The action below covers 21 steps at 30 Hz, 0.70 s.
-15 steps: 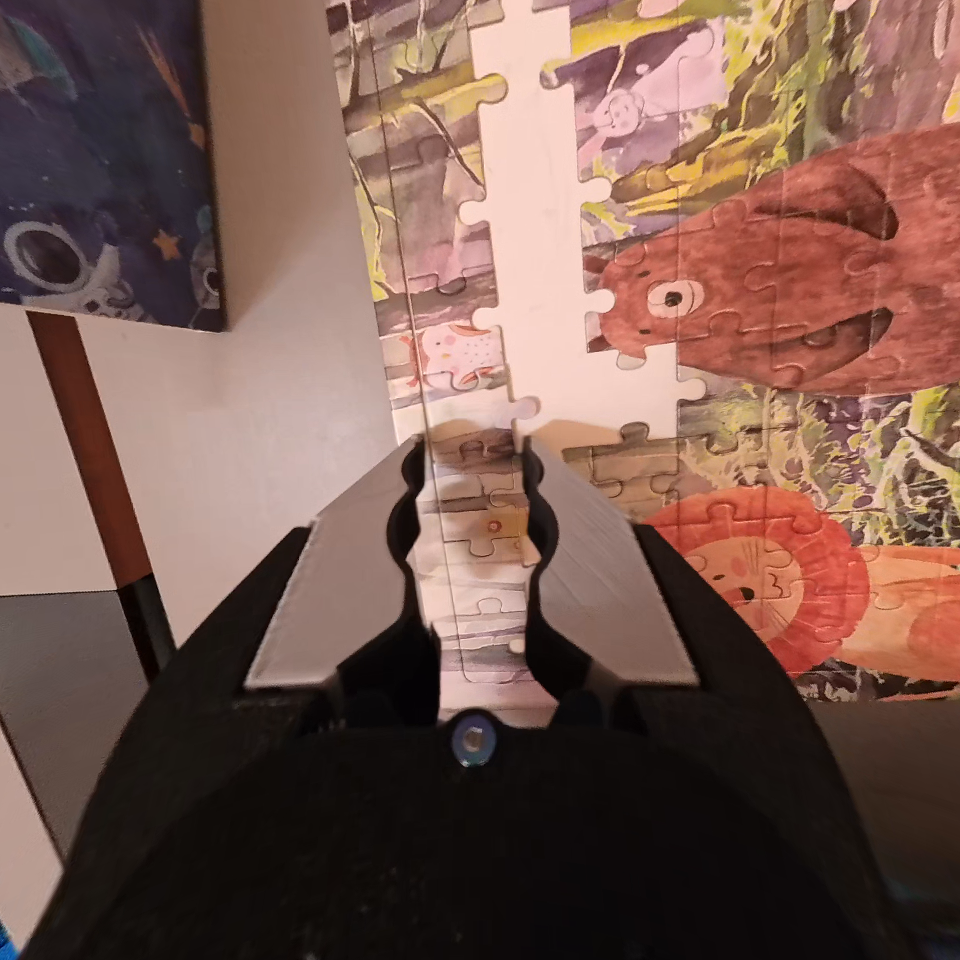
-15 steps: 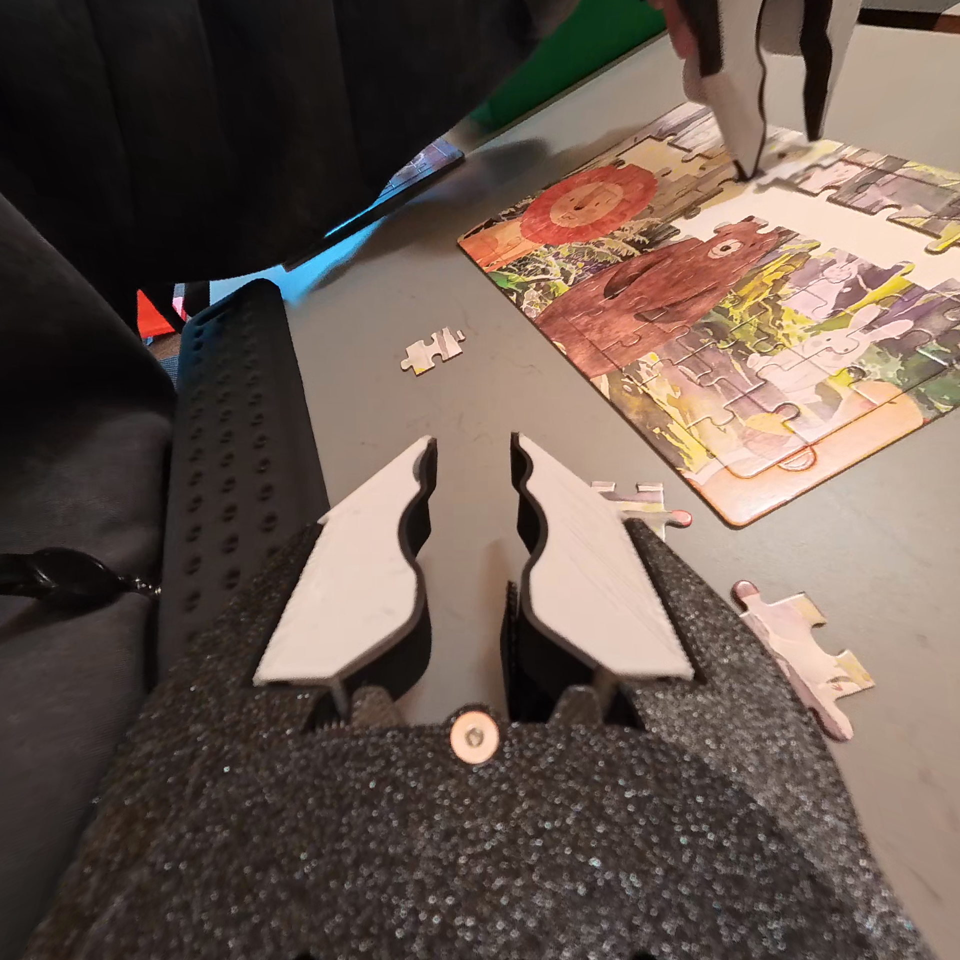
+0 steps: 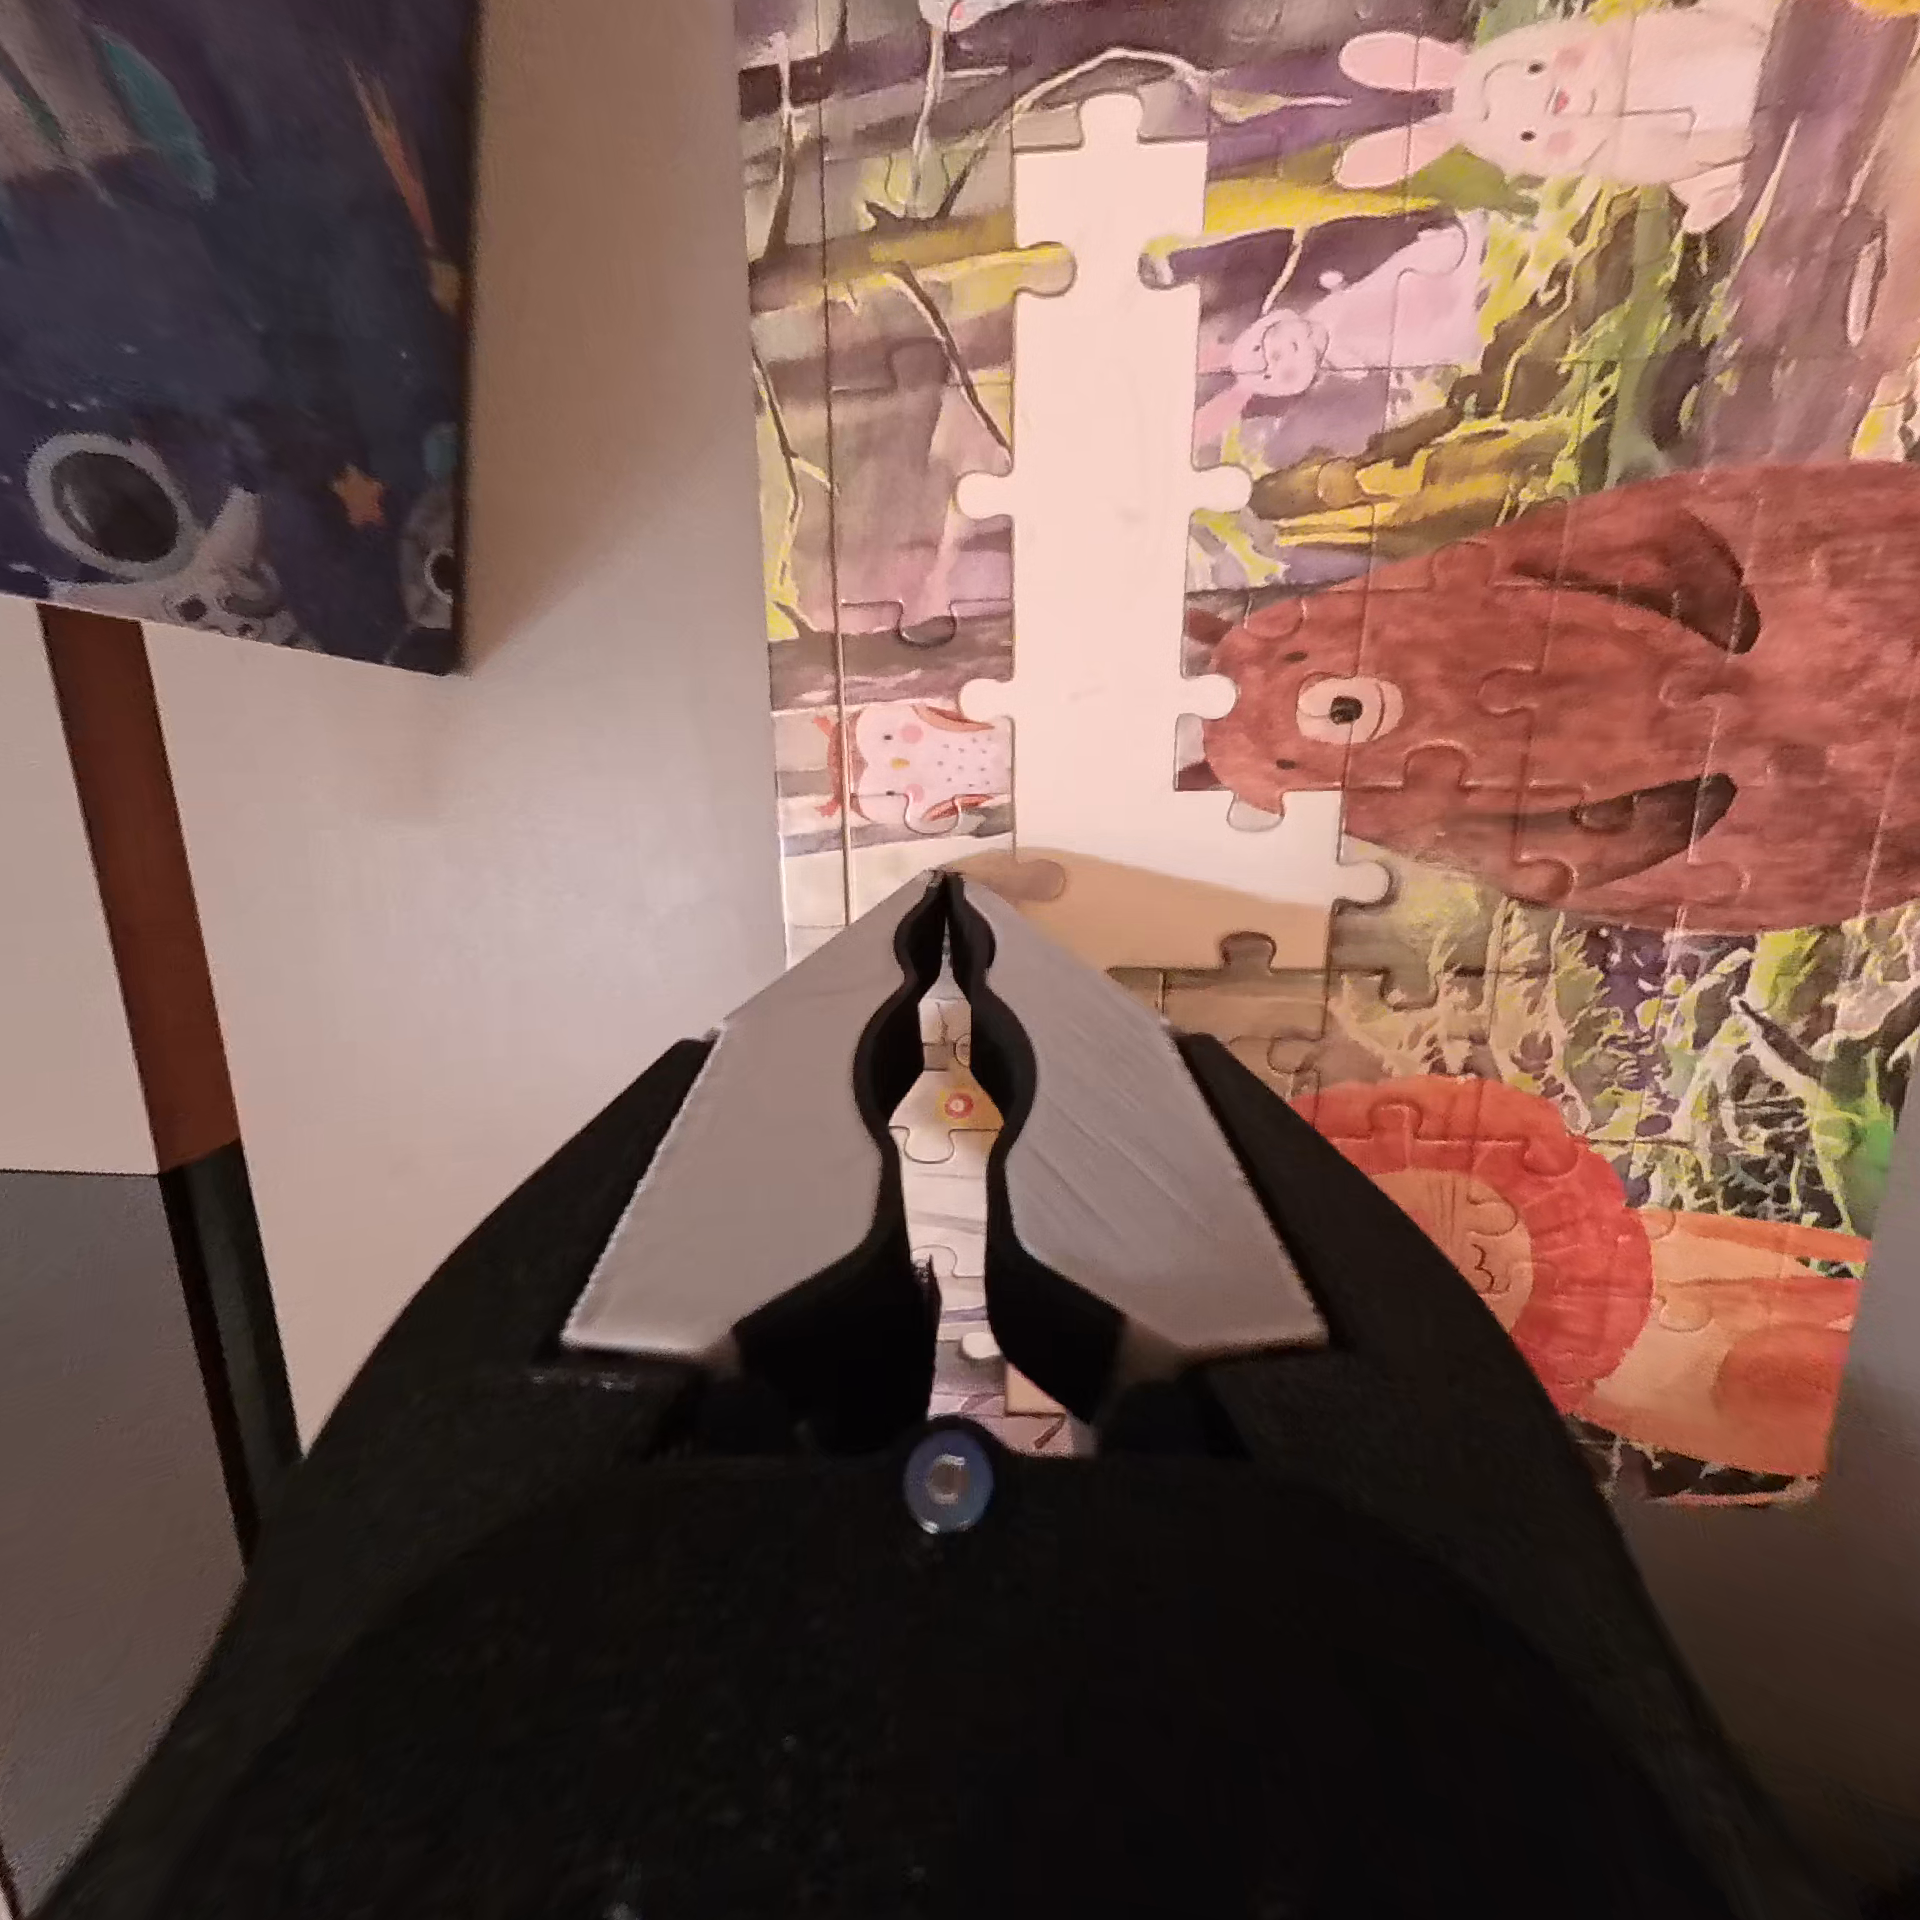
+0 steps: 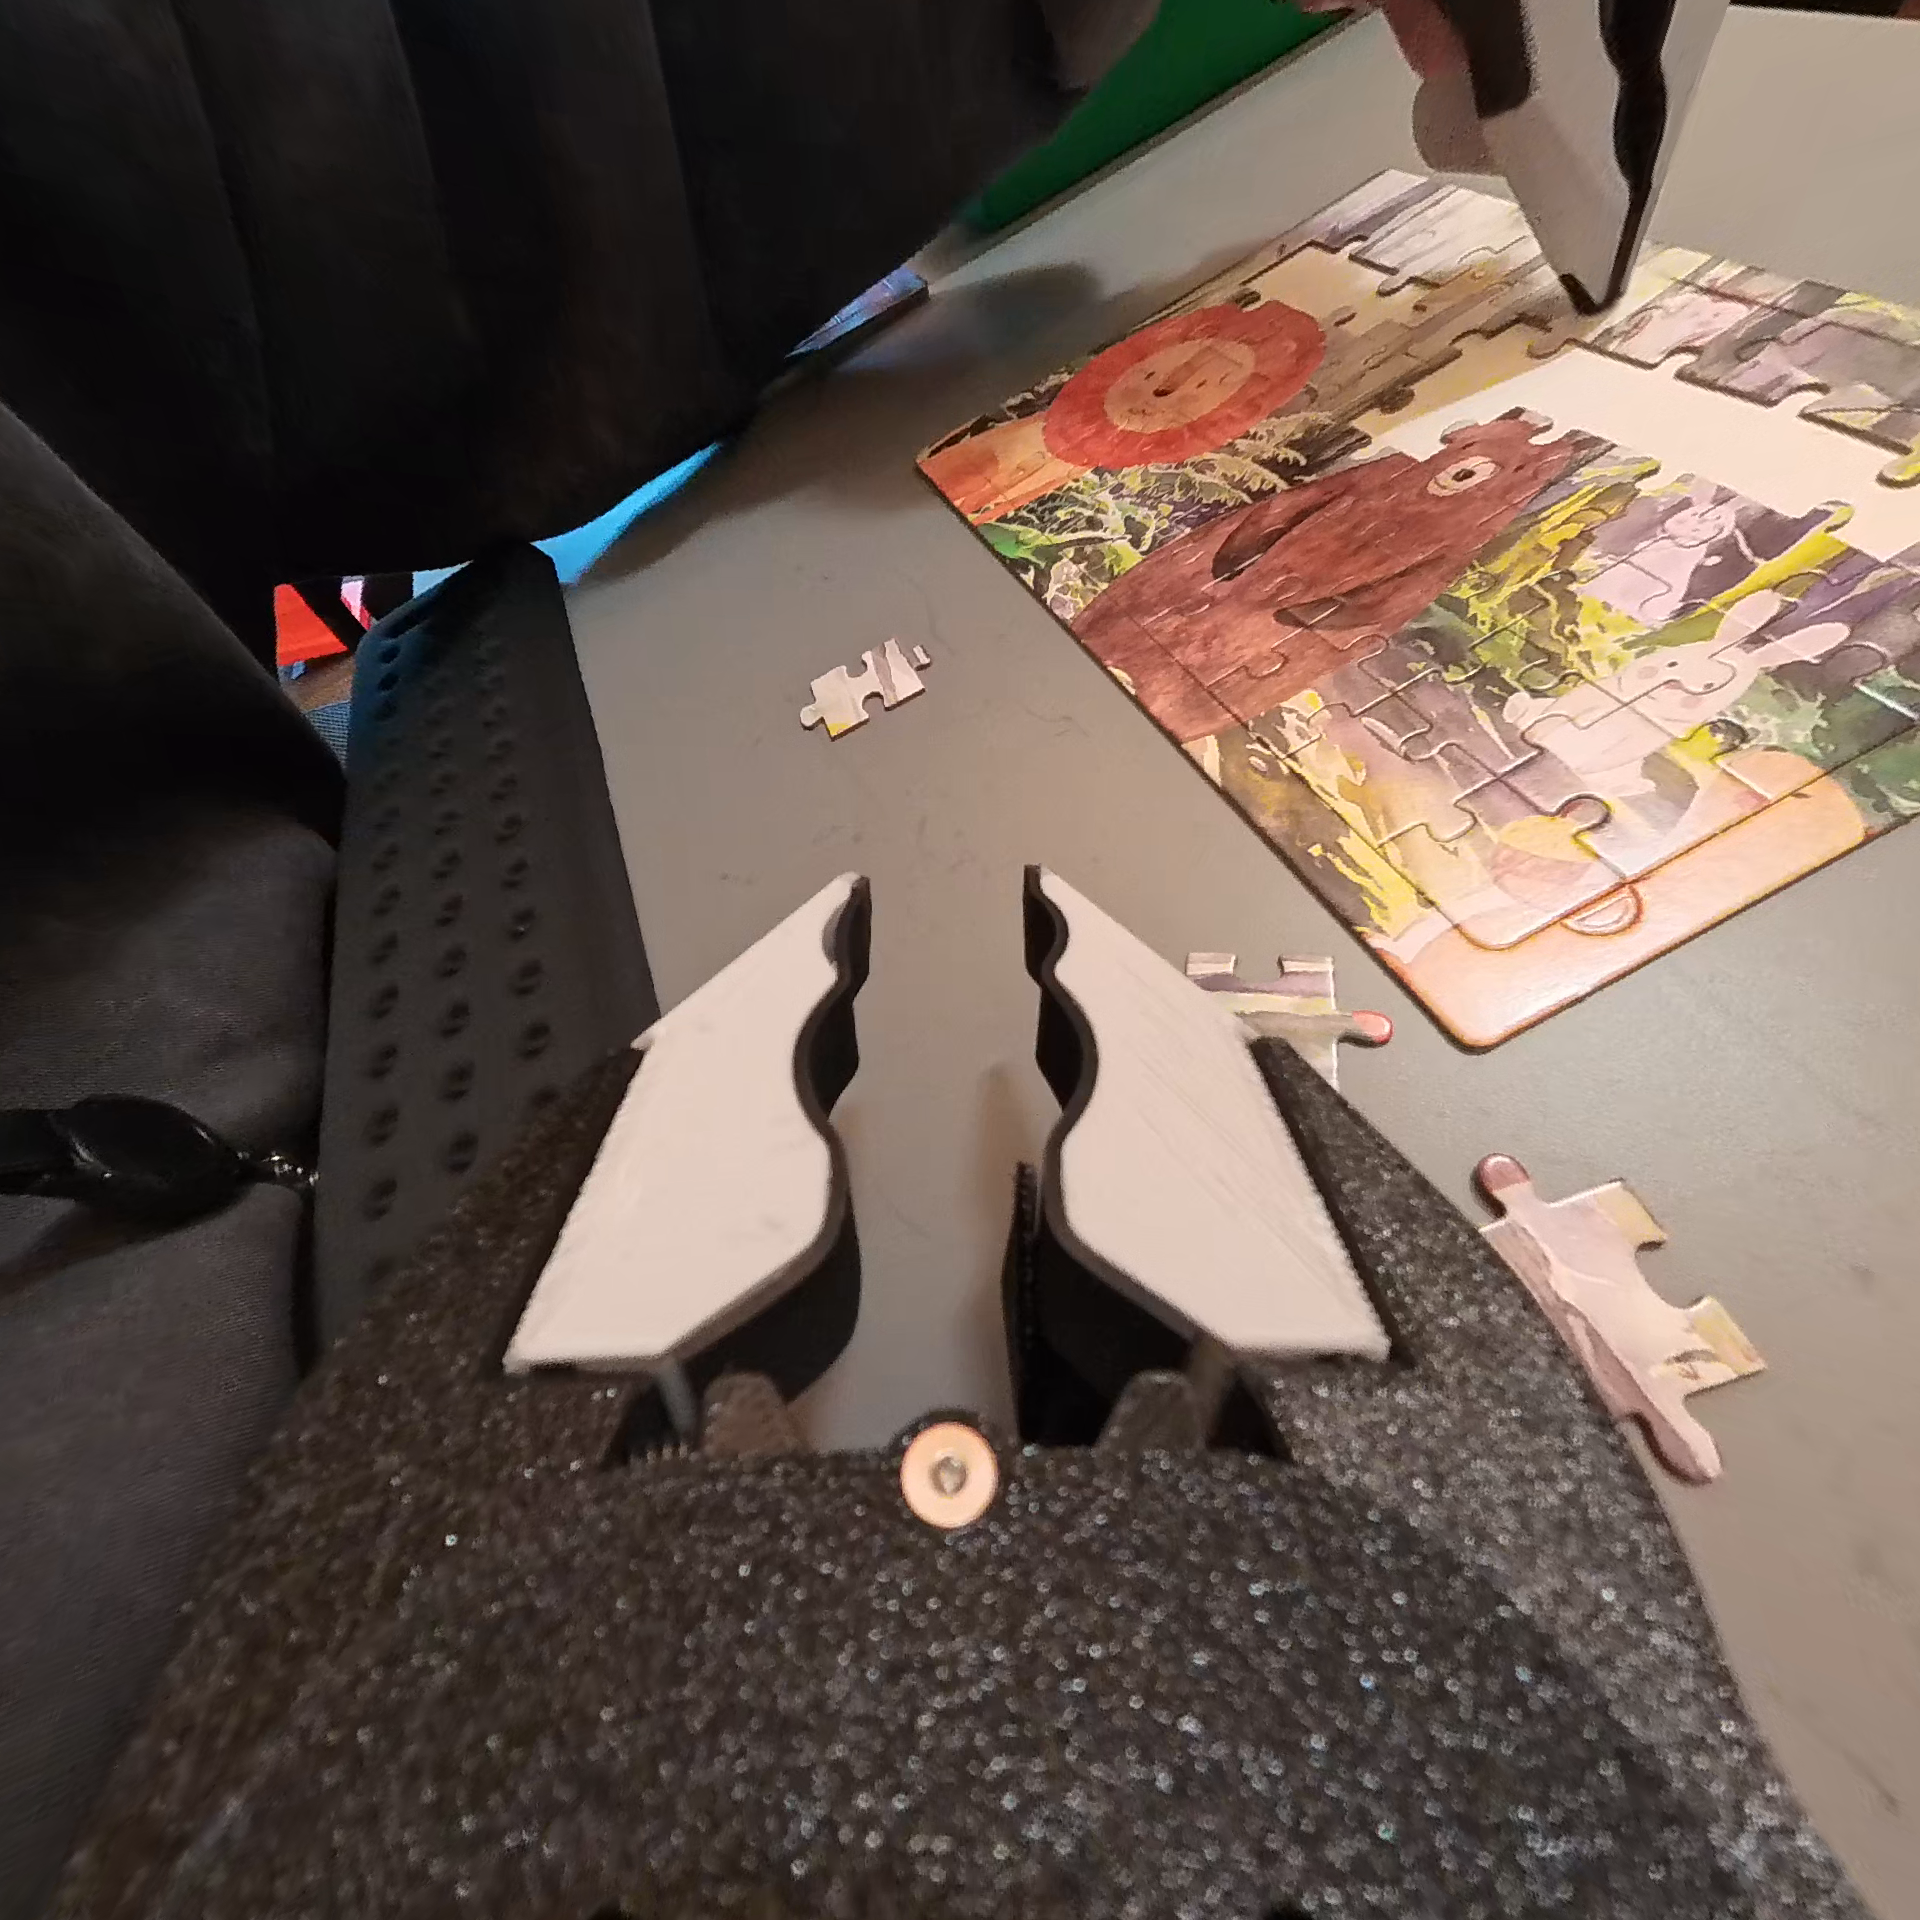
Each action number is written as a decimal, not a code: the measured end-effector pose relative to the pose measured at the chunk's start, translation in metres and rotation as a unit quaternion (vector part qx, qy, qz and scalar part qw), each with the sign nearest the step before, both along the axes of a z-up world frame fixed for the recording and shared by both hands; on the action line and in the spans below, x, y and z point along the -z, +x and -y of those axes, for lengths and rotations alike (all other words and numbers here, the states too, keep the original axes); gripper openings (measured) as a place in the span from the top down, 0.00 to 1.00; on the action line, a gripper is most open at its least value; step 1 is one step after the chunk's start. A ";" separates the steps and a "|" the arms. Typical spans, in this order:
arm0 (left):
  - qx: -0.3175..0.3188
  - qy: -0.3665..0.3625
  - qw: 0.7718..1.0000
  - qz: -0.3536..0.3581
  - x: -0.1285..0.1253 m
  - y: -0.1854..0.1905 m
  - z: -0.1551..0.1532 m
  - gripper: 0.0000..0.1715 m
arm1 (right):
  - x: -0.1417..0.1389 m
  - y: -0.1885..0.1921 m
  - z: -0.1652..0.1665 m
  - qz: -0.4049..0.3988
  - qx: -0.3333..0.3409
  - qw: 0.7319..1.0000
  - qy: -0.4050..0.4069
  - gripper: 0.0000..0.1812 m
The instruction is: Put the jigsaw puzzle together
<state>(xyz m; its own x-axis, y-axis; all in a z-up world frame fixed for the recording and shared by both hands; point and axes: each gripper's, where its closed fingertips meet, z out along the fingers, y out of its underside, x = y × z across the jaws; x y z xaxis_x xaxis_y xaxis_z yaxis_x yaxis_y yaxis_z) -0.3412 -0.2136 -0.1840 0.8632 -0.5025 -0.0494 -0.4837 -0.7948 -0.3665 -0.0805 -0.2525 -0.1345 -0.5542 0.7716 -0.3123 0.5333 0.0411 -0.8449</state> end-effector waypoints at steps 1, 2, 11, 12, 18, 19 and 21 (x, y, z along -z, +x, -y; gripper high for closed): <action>-0.001 -0.001 1.000 -0.002 0.000 0.000 0.000 1.00 | 0.000 0.000 0.000 0.001 0.000 1.000 0.000 0.84; -0.003 -0.002 1.000 -0.004 0.000 0.000 0.000 1.00 | 0.001 0.000 0.000 0.001 -0.001 1.000 0.001 0.84; -0.011 0.005 1.000 -0.009 -0.002 -0.004 -0.003 1.00 | 0.001 0.000 0.001 0.002 -0.001 1.000 0.003 0.84; -0.004 0.009 1.000 -0.013 -0.001 -0.002 -0.003 1.00 | 0.001 0.000 0.000 0.002 0.000 1.000 0.004 0.84; -0.013 0.021 1.000 -0.004 -0.008 0.003 -0.004 1.00 | 0.000 0.000 -0.001 -0.002 0.002 1.000 0.003 0.84; -0.013 0.014 1.000 -0.015 -0.003 0.001 -0.001 1.00 | 0.000 0.000 0.000 -0.001 0.002 1.000 0.003 0.84; -0.009 0.026 0.999 -0.018 -0.001 0.003 -0.002 1.00 | 0.001 0.000 0.000 -0.001 0.001 1.000 0.005 0.84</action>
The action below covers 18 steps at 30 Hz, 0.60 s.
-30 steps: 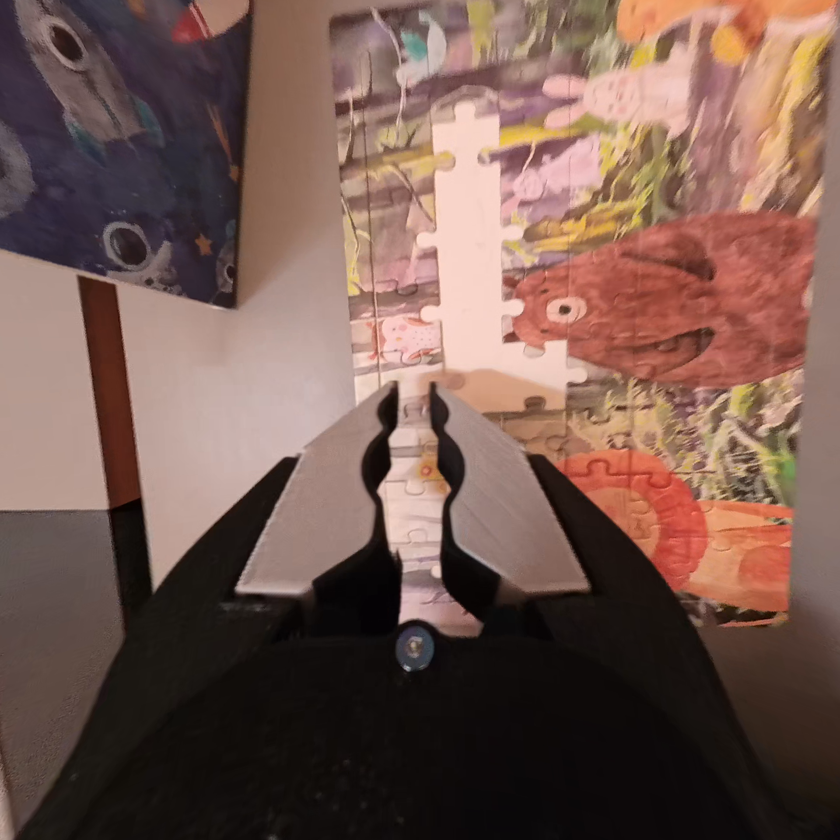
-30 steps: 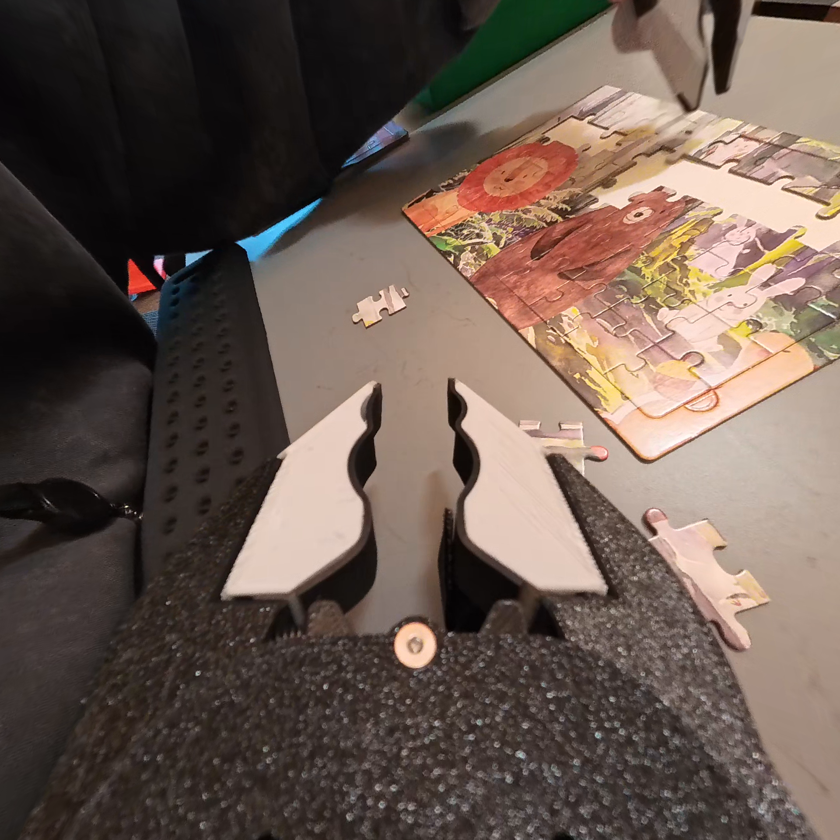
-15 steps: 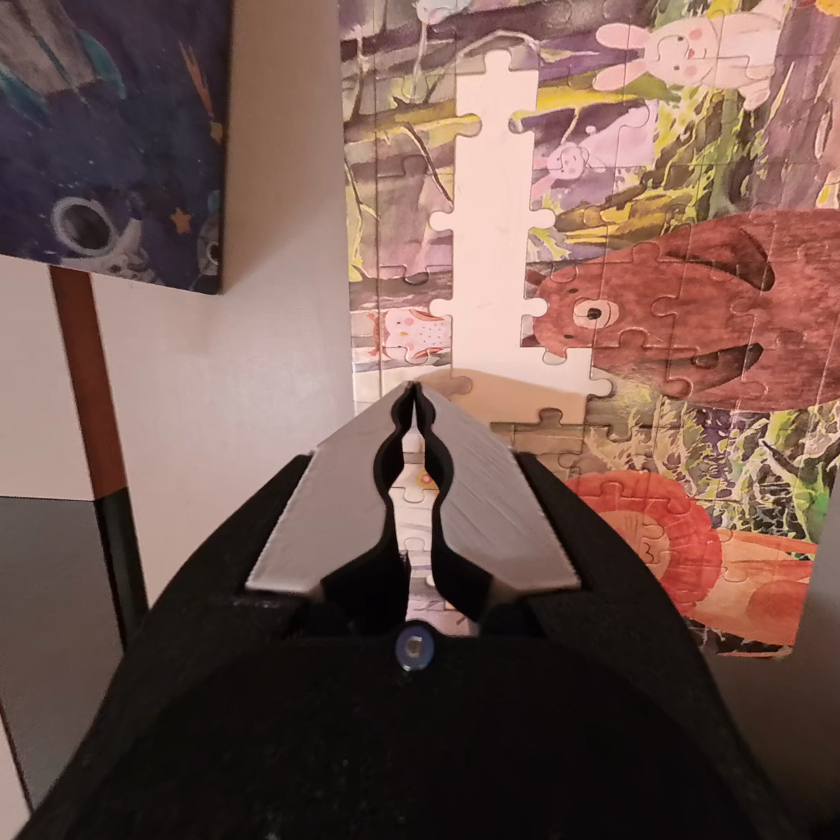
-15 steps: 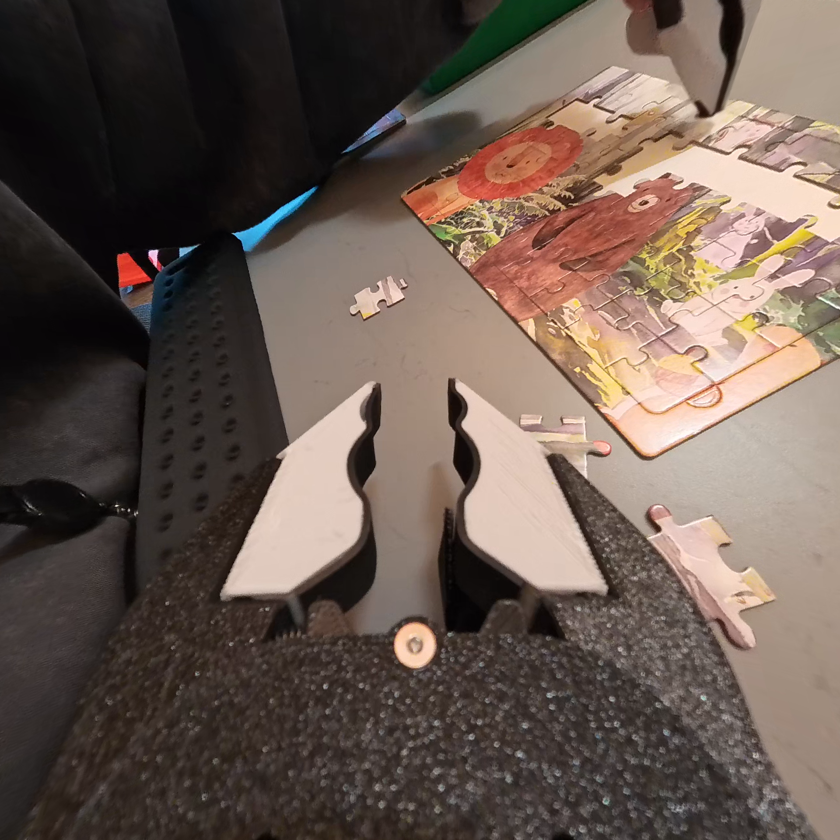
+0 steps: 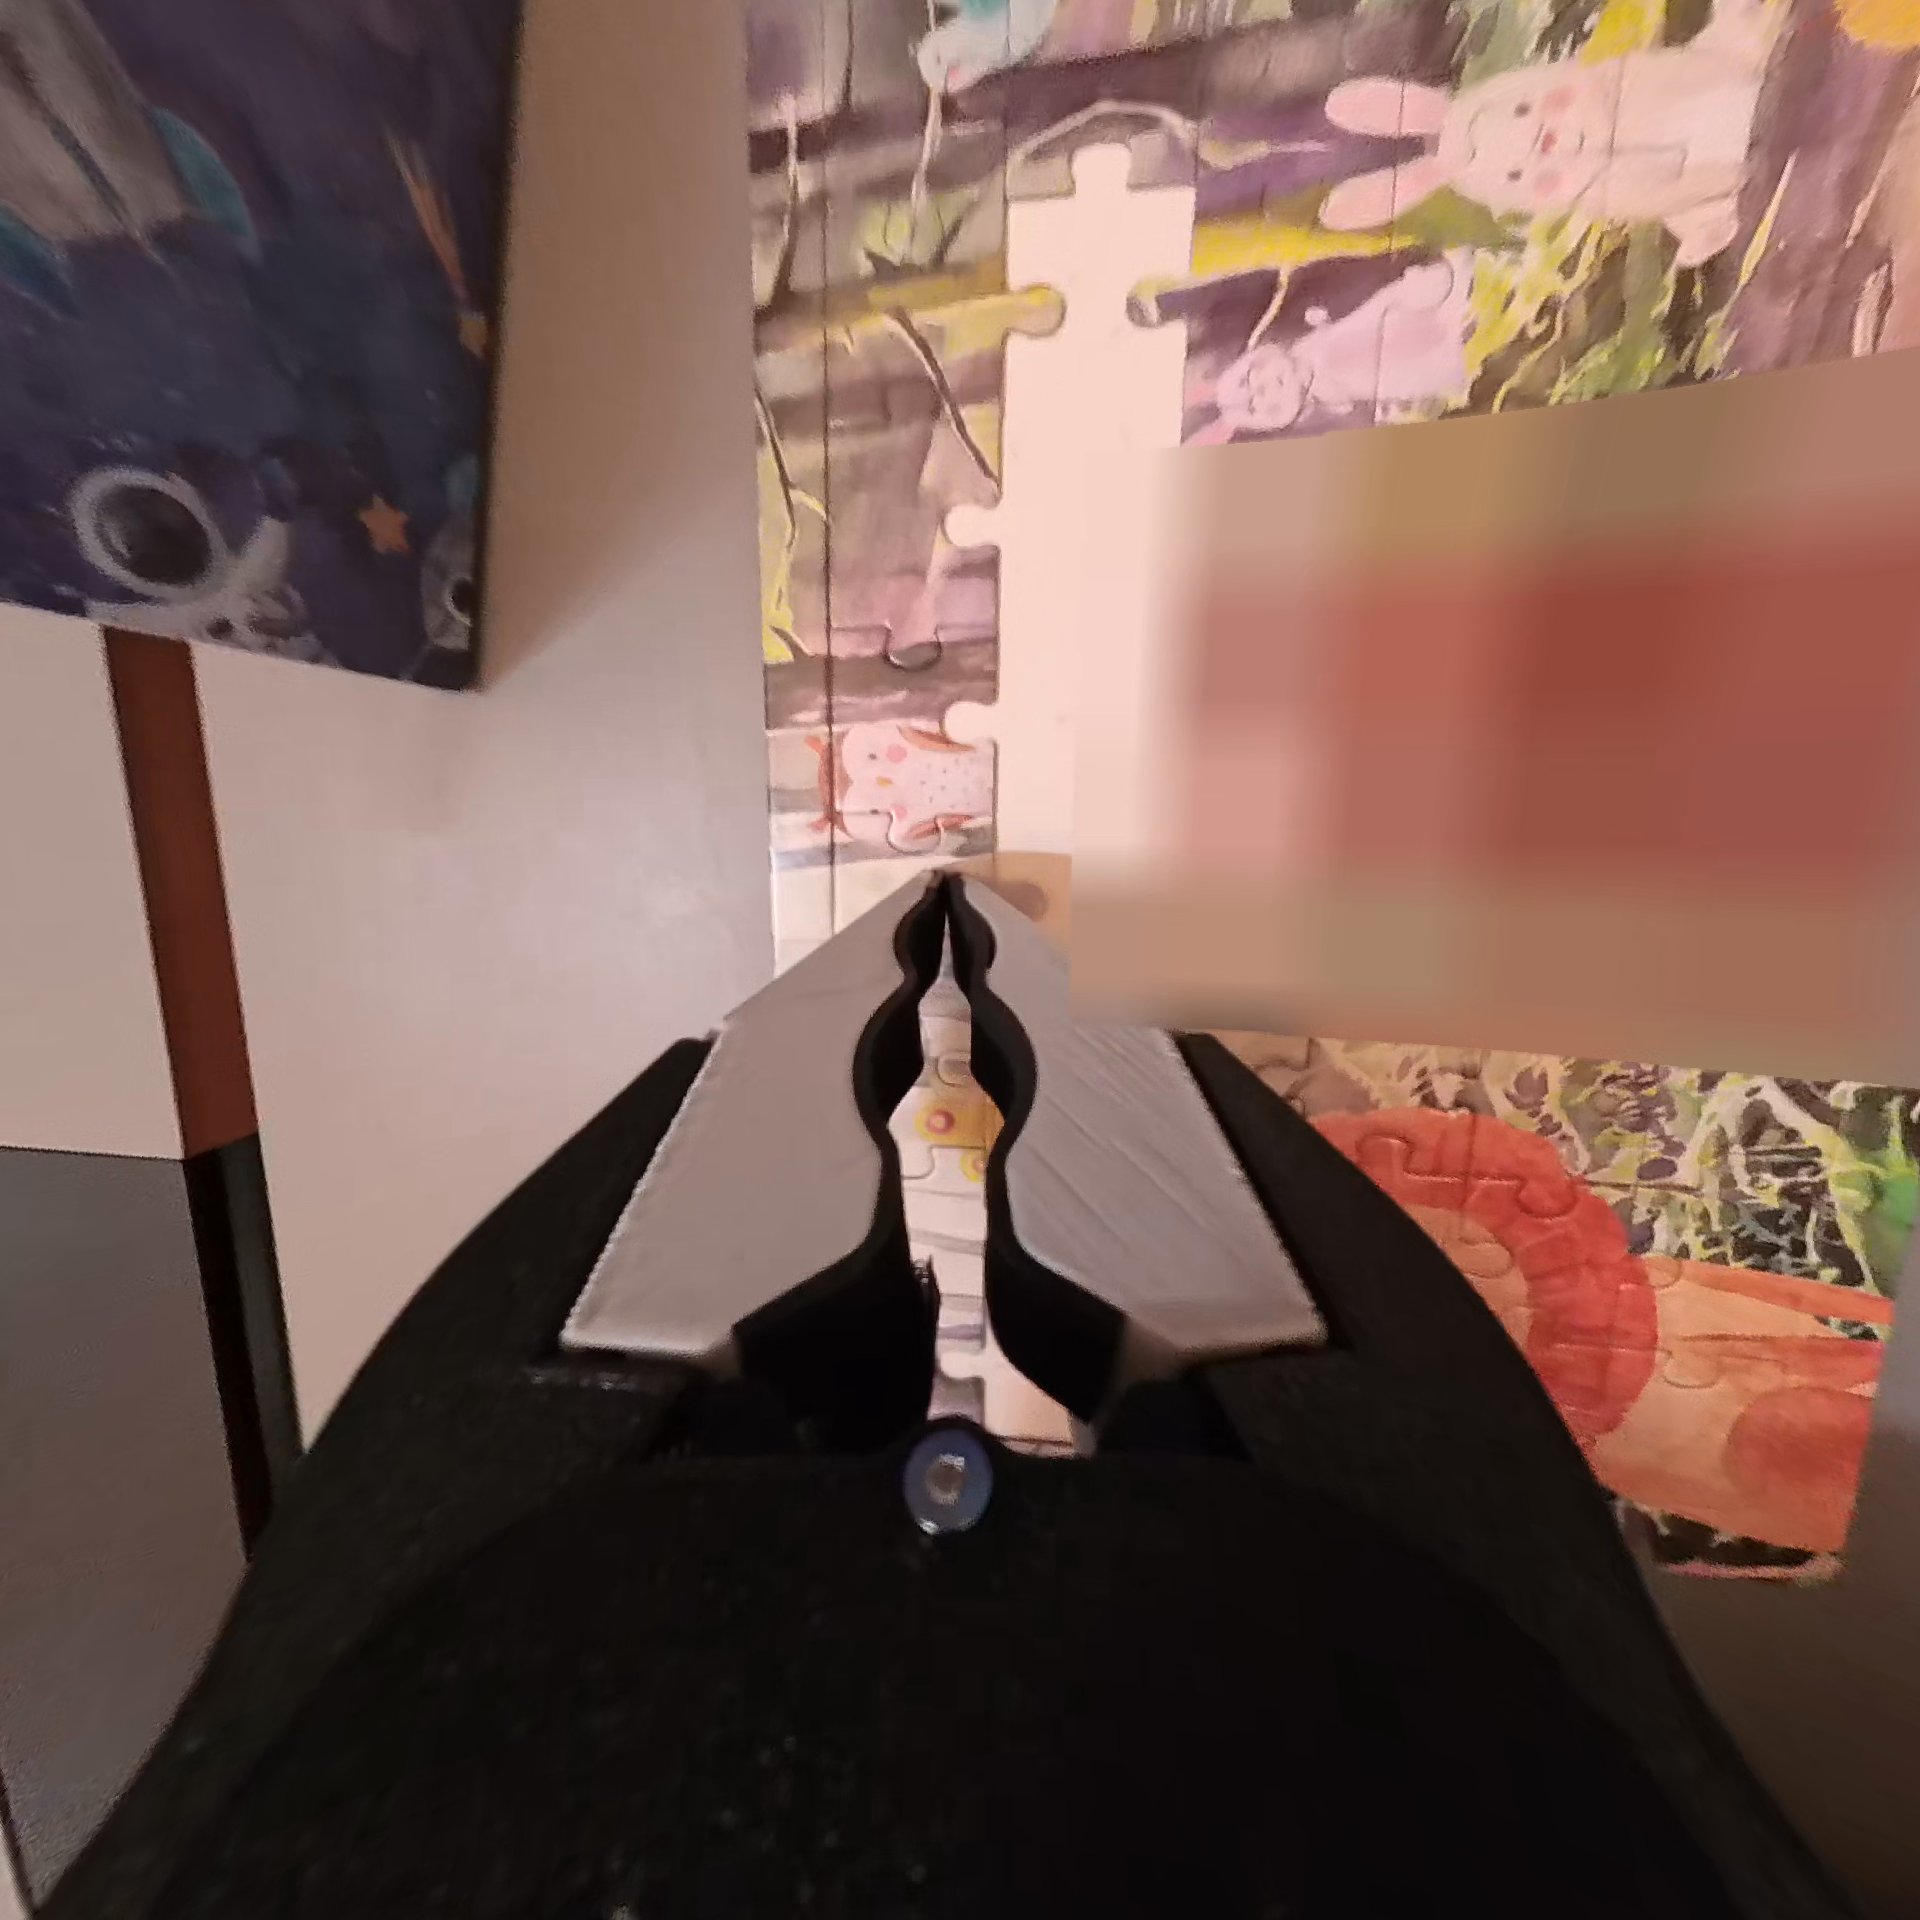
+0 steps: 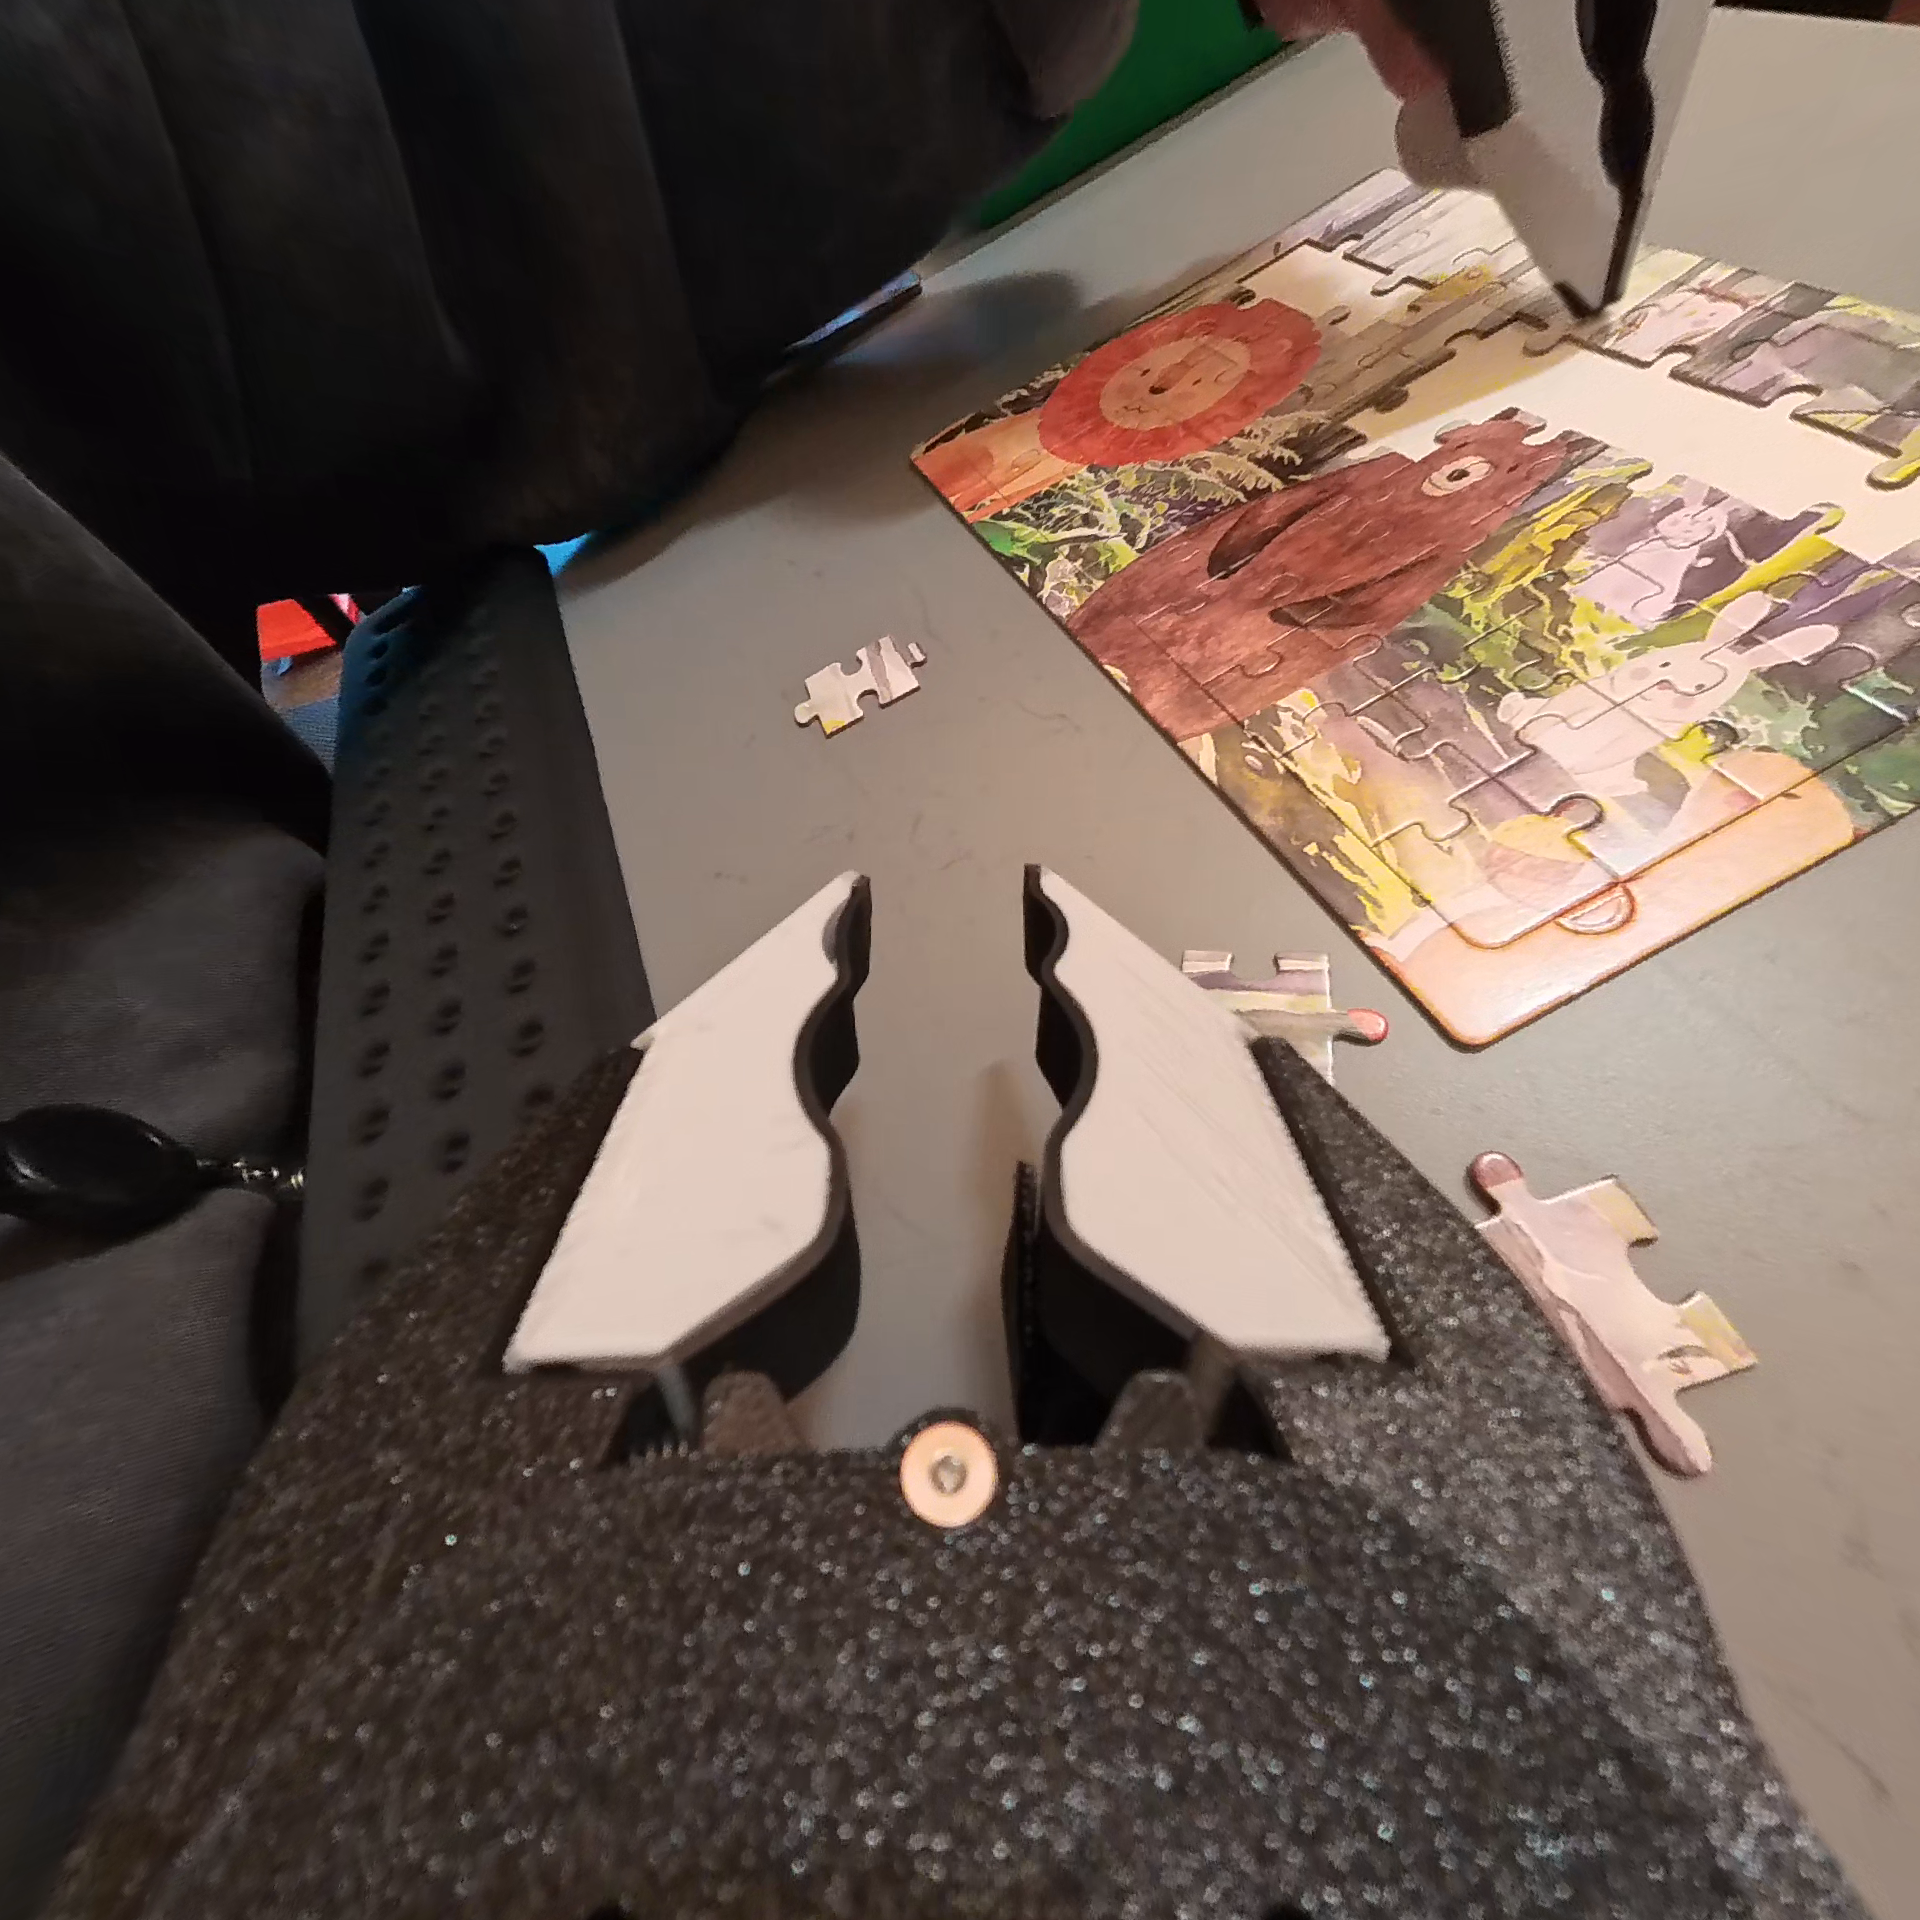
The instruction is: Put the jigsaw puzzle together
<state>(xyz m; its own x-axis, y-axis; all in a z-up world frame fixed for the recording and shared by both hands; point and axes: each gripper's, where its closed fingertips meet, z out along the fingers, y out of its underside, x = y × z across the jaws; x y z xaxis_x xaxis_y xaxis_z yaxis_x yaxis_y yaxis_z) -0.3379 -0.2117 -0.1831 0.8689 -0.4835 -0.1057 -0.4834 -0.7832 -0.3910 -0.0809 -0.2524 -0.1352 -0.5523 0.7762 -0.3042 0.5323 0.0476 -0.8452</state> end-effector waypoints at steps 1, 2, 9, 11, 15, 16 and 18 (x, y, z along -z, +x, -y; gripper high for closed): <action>-0.003 -0.003 1.000 -0.001 0.000 0.000 0.001 1.00 | 0.000 0.000 0.000 -0.001 0.000 1.000 0.001 0.84; -0.006 0.002 1.000 -0.007 -0.002 -0.001 0.001 1.00 | 0.000 0.000 0.000 -0.002 0.001 1.000 0.001 0.84; -0.025 0.015 0.999 -0.026 -0.001 -0.005 0.007 1.00 | 0.000 0.000 0.000 -0.002 0.001 1.000 0.004 0.84; -0.034 0.029 0.999 -0.016 -0.002 -0.003 0.005 1.00 | 0.000 0.000 0.000 -0.003 0.001 1.000 0.007 0.84; -0.068 0.067 0.995 -0.021 -0.028 -0.002 0.011 0.99 | -0.004 -0.001 -0.002 -0.014 0.008 1.000 0.007 0.84; -0.077 0.079 0.993 -0.028 -0.037 0.001 0.017 0.97 | -0.004 -0.001 -0.002 -0.015 0.010 1.000 0.007 0.84; -0.089 0.109 0.989 -0.035 -0.055 0.017 0.032 0.94 | -0.004 -0.001 -0.002 -0.014 0.010 1.000 0.008 0.84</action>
<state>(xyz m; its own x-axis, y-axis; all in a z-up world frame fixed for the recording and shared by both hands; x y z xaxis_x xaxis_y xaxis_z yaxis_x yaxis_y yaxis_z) -0.3206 -0.2439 -0.1278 0.9252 -0.2822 -0.2538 -0.3771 -0.7594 -0.5302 -0.0817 -0.2501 -0.1315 -0.5452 0.7915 -0.2762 0.5092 0.0509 -0.8591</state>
